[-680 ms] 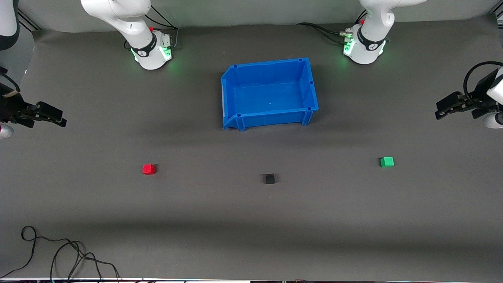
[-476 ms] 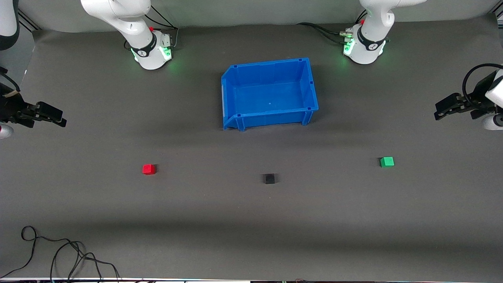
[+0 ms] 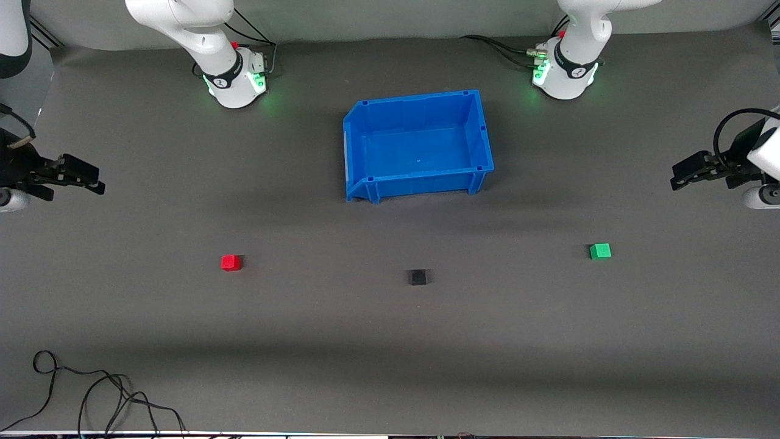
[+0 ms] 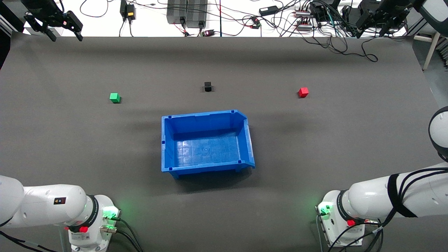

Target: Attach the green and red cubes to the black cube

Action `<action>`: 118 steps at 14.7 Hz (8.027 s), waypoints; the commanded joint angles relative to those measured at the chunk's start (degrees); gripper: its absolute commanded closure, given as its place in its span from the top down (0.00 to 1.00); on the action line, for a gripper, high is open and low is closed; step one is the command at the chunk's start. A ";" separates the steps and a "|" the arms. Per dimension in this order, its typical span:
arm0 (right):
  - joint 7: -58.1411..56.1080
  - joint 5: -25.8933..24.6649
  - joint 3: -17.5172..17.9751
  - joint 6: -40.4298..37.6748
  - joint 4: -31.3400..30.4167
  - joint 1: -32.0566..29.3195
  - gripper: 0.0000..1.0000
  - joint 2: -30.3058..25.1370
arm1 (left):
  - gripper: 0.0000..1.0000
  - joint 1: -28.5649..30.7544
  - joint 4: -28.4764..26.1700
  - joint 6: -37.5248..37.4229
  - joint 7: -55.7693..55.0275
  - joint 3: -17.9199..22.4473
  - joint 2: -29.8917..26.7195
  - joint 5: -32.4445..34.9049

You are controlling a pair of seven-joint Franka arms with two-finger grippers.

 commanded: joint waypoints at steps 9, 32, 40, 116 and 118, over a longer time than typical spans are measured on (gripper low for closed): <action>-37.92 5.09 -0.79 -1.30 1.24 0.66 1.00 2.66 | 1.00 0.21 -23.37 32.59 -0.59 0.35 8.46 0.68; 70.81 19.50 -2.20 6.07 4.59 -0.23 1.00 22.86 | 0.24 -0.84 -17.57 43.16 -1.55 0.09 26.69 0.24; 72.59 29.61 -2.99 23.13 -7.28 0.74 1.00 29.37 | 0.25 -6.45 -12.49 37.05 -31.48 -0.09 26.25 -0.11; 68.77 24.54 -20.73 5.05 7.23 30.80 1.00 22.73 | 1.00 -17.47 7.14 20.05 -78.60 4.31 22.74 1.99; 61.63 20.24 -23.02 1.97 5.21 30.54 1.00 18.15 | 1.00 -14.31 4.25 18.99 -68.67 4.31 20.46 1.99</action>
